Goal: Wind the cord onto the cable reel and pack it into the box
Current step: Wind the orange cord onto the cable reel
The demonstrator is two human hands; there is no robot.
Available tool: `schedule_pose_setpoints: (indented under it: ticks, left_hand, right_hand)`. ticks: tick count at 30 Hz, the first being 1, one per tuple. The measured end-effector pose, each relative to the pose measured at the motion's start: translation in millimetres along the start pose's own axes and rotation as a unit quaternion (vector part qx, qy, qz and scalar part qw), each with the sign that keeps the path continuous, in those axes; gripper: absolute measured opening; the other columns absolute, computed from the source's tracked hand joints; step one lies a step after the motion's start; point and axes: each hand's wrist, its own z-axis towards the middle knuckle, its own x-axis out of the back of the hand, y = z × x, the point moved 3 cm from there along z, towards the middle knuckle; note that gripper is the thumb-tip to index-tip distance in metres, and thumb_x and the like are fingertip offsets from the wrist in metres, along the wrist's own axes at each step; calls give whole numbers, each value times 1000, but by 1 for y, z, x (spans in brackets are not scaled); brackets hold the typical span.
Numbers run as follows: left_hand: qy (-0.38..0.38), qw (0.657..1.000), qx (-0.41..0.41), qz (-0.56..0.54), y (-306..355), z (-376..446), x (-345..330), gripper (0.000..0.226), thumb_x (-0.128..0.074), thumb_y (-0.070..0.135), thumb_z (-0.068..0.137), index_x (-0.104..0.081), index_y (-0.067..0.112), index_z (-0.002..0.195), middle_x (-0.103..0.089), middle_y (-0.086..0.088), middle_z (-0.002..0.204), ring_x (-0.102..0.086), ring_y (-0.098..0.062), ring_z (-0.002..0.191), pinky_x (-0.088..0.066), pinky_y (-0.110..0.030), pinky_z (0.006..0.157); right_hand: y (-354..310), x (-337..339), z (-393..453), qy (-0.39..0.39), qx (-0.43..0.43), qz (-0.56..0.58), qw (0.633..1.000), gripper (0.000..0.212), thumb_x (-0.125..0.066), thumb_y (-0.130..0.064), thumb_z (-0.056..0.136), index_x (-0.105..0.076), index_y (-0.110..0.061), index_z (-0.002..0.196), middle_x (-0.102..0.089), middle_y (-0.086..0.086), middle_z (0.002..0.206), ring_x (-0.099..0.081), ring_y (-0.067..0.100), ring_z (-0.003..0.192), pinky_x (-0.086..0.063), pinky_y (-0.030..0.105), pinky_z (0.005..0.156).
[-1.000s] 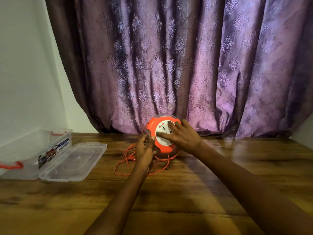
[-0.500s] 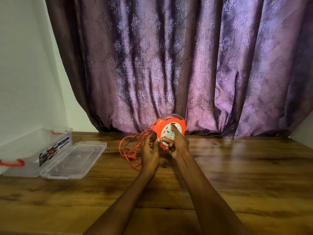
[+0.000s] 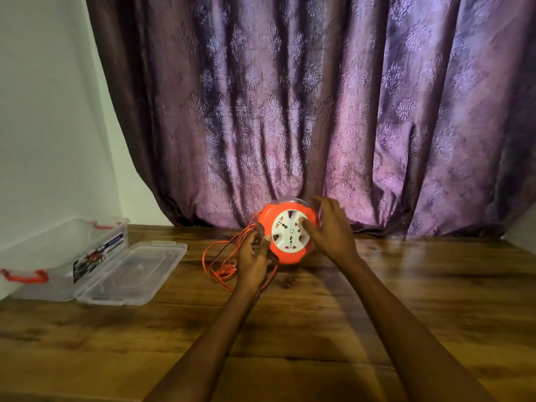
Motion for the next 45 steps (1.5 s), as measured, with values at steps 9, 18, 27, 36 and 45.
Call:
schedule_pose_setpoints:
  ticks: [9,18,27,36,45]
  left_hand:
    - [-46,995,86,-30,-5,1,1,23,-62,24,97,-66,26,120,-75,3,112,-73,-9,94,-60,-32,66]
    - [104,967,-87,216,28,20,41,32,-52,28,102,-66,11,79,-69,-5,66,-63,-20,55,-50,-29,53]
    - [-89,918,-122,367,27,27,38,25,-58,0,93,-73,5,112,-69,4,105,-61,-7,98,-37,2,81]
    - [-232,924,38,303,17,32,48,19,-52,-1,99,-69,7,98,-68,-3,77,-56,-11,63,-47,-24,65]
    - [-211,822,-12,529,27,42,77,19,-60,12,94,-74,18,82,-69,9,73,-60,0,62,-41,-18,62]
  right_hand:
    - [14,-3,-18,-102,-256,447,851,40,-70,-16,90,-54,-11,126,-70,12,106,-71,15,75,-53,24,49]
    - [40,3,-31,-60,-281,482,828,42,-77,-20,83,-60,-17,122,-75,2,100,-73,24,82,-55,32,52]
    - [50,0,-44,-61,-306,499,809,39,-75,-21,85,-61,-22,120,-74,0,102,-73,16,73,-51,25,46]
    - [53,2,-50,-49,-313,495,809,45,-76,-21,84,-58,-17,125,-72,5,109,-73,20,75,-53,30,49]
    - [56,2,-53,-18,-314,490,813,43,-77,-18,84,-59,-20,122,-74,2,107,-74,21,75,-53,28,48]
